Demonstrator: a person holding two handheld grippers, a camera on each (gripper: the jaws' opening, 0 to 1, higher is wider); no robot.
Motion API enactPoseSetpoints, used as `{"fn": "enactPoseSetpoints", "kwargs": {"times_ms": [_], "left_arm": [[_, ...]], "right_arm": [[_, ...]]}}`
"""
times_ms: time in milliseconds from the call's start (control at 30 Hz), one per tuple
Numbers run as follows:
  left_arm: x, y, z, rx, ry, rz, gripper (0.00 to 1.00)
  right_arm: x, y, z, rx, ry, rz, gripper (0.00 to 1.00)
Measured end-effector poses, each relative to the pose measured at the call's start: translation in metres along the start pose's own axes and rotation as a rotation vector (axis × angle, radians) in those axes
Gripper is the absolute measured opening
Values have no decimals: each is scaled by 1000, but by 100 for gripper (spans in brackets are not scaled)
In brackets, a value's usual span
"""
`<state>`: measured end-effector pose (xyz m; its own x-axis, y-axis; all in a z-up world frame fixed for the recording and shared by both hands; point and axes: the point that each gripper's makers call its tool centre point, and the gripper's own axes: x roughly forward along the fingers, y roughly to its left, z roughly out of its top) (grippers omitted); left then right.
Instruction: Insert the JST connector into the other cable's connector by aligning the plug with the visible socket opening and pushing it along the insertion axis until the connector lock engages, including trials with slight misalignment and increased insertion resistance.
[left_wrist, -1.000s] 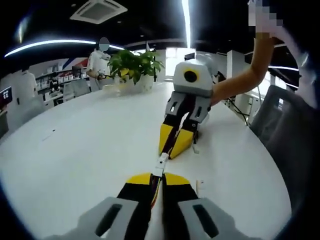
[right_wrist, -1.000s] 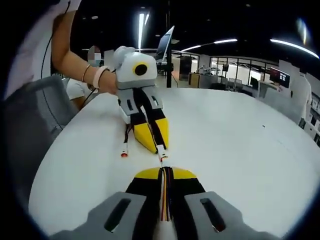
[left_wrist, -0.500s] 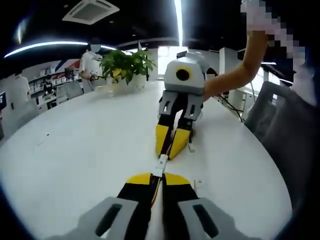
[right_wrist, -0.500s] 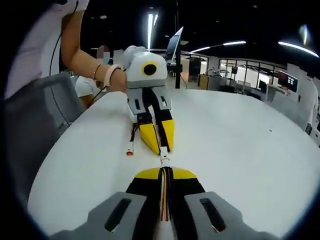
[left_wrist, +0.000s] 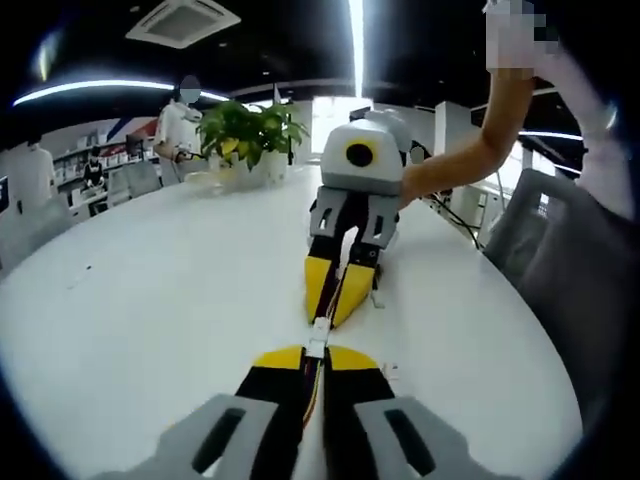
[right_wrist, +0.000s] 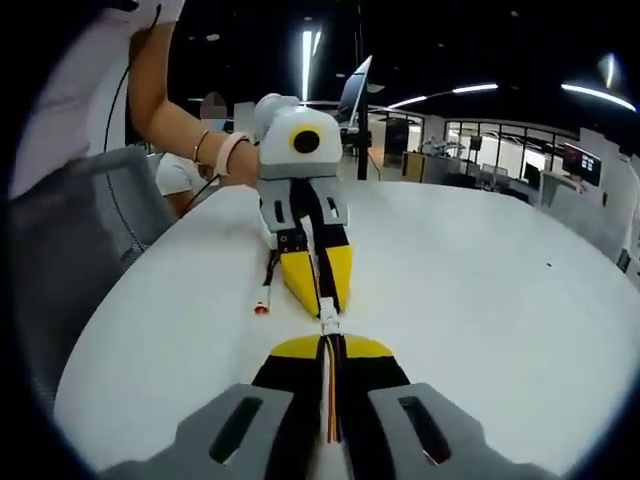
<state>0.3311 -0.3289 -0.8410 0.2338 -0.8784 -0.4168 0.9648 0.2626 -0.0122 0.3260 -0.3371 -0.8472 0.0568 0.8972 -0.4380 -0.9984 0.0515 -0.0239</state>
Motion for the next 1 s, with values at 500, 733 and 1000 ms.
{"fn": "enactPoseSetpoints", "kwargs": {"times_ms": [500,733,1000], "left_arm": [[1,3,0,-68,-6,3,0],[0,3,-1,-89,-2,7,1],[-3,0,-2,-103,12,16,5]], "right_arm": [[-1,0,-1,42,1,-23,4],[0,2,1,70,-2,-25,5],[2,4,4,81,16,-42,7]]}}
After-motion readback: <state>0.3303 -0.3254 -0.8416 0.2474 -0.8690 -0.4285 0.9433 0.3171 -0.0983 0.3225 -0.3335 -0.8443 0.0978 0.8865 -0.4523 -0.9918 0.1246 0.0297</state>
